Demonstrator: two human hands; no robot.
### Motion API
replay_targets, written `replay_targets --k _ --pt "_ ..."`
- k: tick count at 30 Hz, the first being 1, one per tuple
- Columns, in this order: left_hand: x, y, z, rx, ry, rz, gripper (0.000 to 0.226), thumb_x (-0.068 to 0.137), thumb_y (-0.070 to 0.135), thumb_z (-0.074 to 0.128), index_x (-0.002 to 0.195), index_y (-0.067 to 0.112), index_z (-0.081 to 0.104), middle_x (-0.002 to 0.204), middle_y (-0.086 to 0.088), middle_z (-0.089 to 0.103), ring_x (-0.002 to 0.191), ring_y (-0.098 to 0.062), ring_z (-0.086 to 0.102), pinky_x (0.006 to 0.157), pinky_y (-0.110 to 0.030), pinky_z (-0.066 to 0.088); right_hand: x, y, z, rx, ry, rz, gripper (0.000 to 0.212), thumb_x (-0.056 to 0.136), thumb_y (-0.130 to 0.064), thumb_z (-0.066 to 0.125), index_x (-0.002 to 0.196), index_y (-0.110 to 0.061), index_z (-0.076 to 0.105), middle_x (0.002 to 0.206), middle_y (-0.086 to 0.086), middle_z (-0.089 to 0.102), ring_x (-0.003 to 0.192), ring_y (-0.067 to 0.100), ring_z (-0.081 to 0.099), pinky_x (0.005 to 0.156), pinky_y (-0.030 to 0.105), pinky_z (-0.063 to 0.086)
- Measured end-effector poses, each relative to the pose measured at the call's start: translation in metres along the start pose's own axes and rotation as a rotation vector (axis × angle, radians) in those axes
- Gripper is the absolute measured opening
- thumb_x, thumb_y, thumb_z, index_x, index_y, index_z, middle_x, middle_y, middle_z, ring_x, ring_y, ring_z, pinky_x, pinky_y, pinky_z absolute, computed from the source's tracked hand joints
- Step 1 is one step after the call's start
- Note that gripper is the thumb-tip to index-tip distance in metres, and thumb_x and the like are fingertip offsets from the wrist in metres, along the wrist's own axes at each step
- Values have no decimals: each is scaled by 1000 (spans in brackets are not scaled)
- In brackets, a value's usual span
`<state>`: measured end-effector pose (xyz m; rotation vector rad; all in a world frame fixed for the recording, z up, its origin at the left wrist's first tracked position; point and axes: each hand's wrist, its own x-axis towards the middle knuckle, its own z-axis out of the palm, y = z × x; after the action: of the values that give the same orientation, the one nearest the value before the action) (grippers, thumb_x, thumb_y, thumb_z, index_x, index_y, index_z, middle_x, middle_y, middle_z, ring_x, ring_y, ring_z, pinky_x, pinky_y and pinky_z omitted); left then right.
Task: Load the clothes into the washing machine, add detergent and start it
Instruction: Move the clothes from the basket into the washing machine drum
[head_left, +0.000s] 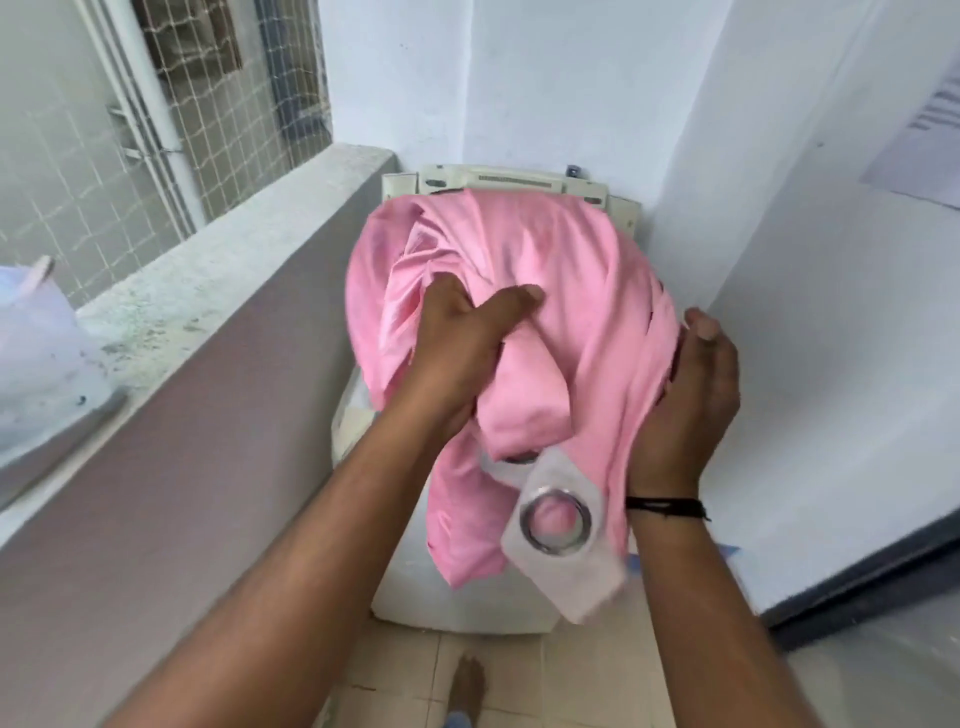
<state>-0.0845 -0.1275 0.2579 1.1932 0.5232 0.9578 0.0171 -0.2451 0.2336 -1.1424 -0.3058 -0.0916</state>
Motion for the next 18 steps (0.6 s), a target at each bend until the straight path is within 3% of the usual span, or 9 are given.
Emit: replay_targets --k 3,6,8,9,11,12,15,18 --pt "34 5 7 53 -31 75 32 75 5 75 80 10 44 69 -7 39 60 -17 44 54 -34 36 -3 32 38 -178 -206 -264 60 93 -31 59 142 -1 43 144 8 49 135 9 46 111 25 37" --pt "72 11 22 122 5 123 15 80 -1 69 80 0 54 67 -9 49 58 -15 52 55 -28 41 8 92 68 -314 -330 -312 87 80 -18 71 152 -1 26 160 13 29 149 20 27 120 43 27" --pt "95 13 32 169 22 170 21 82 -3 67 71 7 51 60 0 48 53 -11 50 53 -25 40 13 128 87 -383 -392 -182 93 76 -24 78 151 -4 28 155 9 36 146 16 34 119 35 30" --pt "108 14 36 182 31 182 25 82 -1 67 69 10 48 59 1 46 54 -12 50 54 -27 40 17 150 95 -469 -419 -113 87 77 -45 76 144 -3 38 145 10 48 138 18 45 113 27 33" --pt "129 13 44 180 26 193 24 81 3 69 73 9 47 64 -5 42 59 -14 49 57 -34 40 22 194 109 -725 -520 14 99 75 -82 43 124 4 54 122 12 63 123 23 56 107 24 35" --pt "137 12 46 164 15 197 22 81 2 70 75 8 49 65 -6 43 61 -16 49 57 -37 41 25 222 116 -777 -578 62 102 73 -84 37 121 4 56 119 11 65 123 23 55 110 27 34" --pt "149 13 55 66 -12 190 15 81 2 72 80 -3 58 70 -8 55 67 -22 58 61 -47 50 33 248 133 -625 -588 335 92 59 -68 61 122 -3 55 118 12 67 117 25 60 104 38 44" --pt "154 24 63 -33 -66 203 18 82 0 70 91 -13 62 78 -15 58 75 -29 59 67 -63 51 49 209 153 -560 -578 440 96 50 -66 45 125 -7 57 122 18 65 116 32 59 101 39 44"
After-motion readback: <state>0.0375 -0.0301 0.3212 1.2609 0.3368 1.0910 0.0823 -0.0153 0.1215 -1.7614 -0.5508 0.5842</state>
